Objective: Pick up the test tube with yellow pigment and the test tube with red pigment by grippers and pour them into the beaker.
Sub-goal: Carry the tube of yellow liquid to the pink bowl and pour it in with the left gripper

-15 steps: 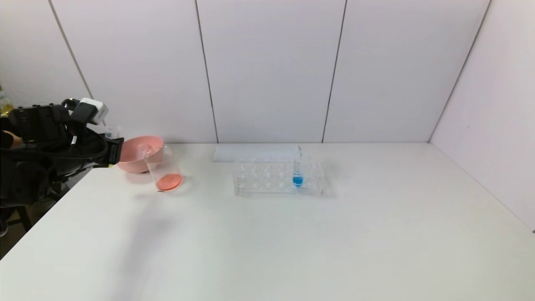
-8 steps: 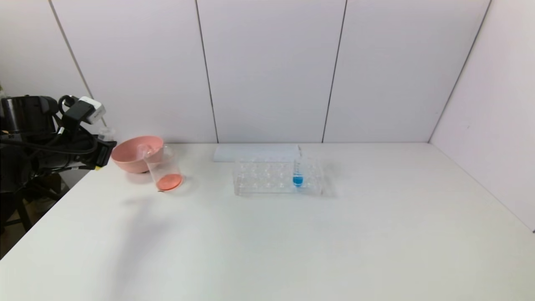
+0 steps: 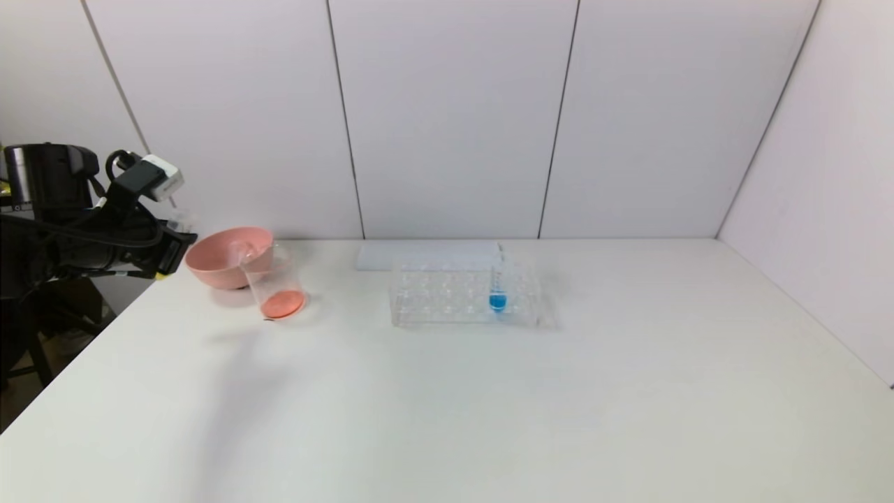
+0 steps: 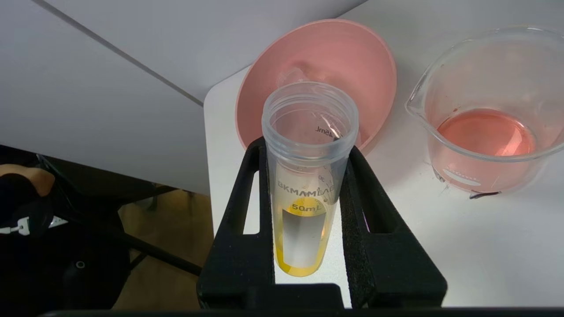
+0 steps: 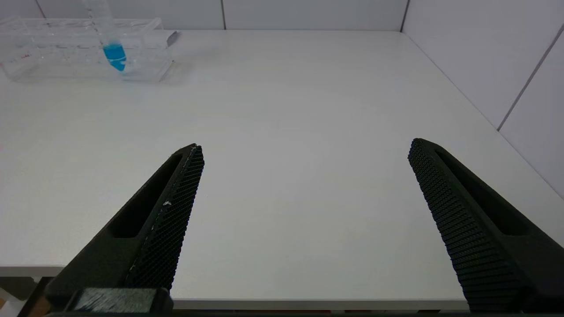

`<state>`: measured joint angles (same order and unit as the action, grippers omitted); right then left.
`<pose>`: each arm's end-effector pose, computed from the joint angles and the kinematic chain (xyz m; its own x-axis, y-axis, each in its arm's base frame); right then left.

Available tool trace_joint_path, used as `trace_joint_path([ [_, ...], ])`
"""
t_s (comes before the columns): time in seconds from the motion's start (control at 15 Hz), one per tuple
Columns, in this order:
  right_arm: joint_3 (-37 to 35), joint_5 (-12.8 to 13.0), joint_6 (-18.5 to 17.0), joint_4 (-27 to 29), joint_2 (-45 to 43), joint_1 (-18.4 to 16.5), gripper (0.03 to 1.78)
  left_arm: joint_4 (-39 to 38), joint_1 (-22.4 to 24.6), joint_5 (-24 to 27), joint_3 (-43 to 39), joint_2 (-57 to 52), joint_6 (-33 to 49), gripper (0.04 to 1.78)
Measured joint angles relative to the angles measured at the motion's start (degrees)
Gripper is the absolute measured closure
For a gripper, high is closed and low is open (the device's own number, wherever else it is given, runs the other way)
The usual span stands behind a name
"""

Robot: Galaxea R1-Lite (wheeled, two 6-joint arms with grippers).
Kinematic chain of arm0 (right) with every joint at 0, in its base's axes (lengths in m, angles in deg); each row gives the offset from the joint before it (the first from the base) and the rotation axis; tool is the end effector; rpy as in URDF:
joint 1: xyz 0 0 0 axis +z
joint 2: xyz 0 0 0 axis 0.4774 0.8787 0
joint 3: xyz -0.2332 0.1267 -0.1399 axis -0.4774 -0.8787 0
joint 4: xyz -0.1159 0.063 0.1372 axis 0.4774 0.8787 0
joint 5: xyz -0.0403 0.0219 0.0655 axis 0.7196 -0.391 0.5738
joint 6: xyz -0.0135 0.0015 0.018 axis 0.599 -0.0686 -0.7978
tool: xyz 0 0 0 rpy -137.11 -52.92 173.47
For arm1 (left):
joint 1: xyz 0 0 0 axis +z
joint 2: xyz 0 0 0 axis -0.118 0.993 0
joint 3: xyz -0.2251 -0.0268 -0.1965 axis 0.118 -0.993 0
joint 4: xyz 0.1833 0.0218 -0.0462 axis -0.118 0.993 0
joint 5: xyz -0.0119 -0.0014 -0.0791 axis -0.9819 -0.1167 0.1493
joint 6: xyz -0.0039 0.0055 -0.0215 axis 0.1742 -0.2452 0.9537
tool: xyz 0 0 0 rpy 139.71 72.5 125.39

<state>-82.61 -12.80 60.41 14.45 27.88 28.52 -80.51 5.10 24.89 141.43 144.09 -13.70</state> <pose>-0.0228 -0.0001 0.0761 1.0000 -0.0042 0.0015 0.0042 1.0000 0.0058 0.3396 0.0675 0.2012 0.9367 0.0269 -0.3491 0.1499 0.8704 0.4690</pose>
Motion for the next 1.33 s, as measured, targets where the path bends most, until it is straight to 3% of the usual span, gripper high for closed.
trace_joint_path([
  [0.73, 0.0, 0.0, 0.0, 0.0, 0.0, 0.0, 0.11, 17.0, -1.2, 1.6, 11.2, 2.7, -9.3, 1.37],
  [0.93, 0.0, 0.0, 0.0, 0.0, 0.0, 0.0, 0.11, 19.0, -1.2, 5.7, 13.7, 4.1, -11.5, 1.37],
  [1.33, 0.0, 0.0, 0.0, 0.0, 0.0, 0.0, 0.11, 24.7, -1.2, 6.0, 17.7, 5.6, -15.8, 1.37],
])
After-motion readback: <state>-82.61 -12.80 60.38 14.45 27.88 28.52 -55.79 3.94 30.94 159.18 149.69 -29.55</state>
